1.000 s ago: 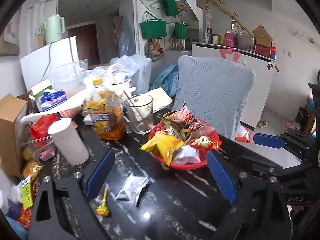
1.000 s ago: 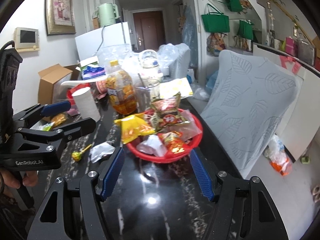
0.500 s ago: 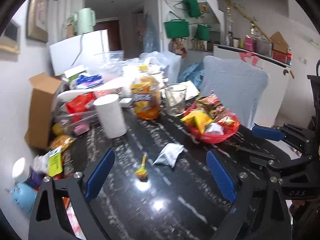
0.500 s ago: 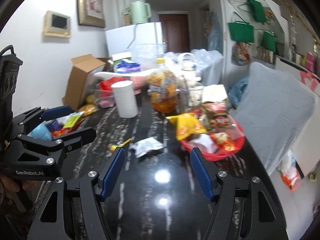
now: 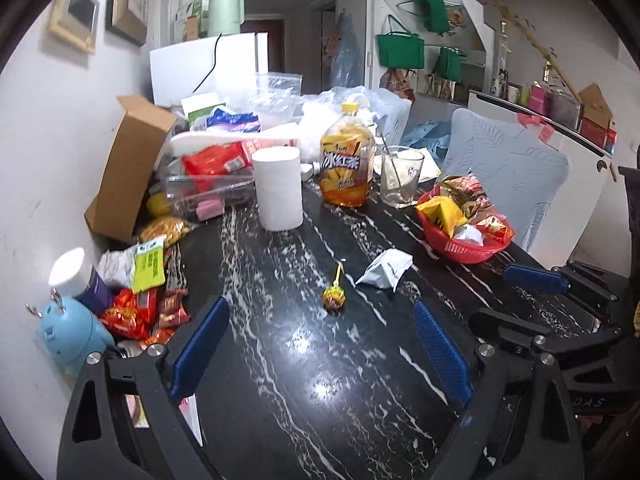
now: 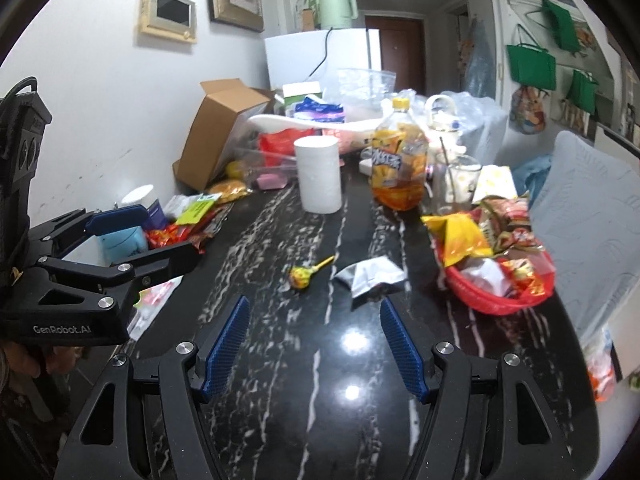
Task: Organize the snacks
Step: 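Withdraw both tools from the basket back over the table, then grasp the white foil packet with the right tool while the left tool grasps the yellow lollipop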
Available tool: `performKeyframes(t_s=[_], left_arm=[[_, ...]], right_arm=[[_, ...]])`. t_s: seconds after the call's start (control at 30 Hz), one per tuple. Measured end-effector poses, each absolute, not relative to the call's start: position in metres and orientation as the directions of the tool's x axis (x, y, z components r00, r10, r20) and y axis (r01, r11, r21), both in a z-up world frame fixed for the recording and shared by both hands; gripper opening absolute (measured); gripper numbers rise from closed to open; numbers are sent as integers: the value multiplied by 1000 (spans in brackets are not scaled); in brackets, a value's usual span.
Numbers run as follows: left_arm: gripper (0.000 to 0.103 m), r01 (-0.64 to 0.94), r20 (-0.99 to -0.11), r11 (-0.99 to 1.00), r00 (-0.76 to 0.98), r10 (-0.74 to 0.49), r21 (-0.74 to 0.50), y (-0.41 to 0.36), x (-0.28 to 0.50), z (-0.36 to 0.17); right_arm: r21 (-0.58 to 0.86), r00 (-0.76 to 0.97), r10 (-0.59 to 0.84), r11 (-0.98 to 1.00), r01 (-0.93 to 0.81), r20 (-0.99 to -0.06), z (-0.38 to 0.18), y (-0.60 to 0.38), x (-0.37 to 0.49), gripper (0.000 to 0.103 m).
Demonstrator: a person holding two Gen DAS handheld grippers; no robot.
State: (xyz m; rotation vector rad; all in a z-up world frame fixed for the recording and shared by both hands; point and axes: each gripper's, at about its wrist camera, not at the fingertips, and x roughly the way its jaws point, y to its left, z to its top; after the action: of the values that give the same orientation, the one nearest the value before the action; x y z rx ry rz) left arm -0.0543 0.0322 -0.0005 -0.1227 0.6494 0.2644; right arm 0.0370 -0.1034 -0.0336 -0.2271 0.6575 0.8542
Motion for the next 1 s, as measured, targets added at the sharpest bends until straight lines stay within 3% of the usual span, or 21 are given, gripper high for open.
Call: performKeyframes(t_s=[0.33, 0.67, 1.0], left_arm=[[94, -316, -677, 949, 701, 224, -14, 43, -36, -37], [94, -294, -734, 952, 665, 138, -88, 69, 1, -66], [94, -320, -739, 947, 644, 199, -24, 91, 27, -81]], right_arm=[[103, 439, 588, 669, -736, -680, -67, -92, 50, 68], [144, 396, 551, 697, -702, -735, -99, -73, 88, 68], [185, 378, 512, 749, -636, -772, -118, -53, 136, 68]])
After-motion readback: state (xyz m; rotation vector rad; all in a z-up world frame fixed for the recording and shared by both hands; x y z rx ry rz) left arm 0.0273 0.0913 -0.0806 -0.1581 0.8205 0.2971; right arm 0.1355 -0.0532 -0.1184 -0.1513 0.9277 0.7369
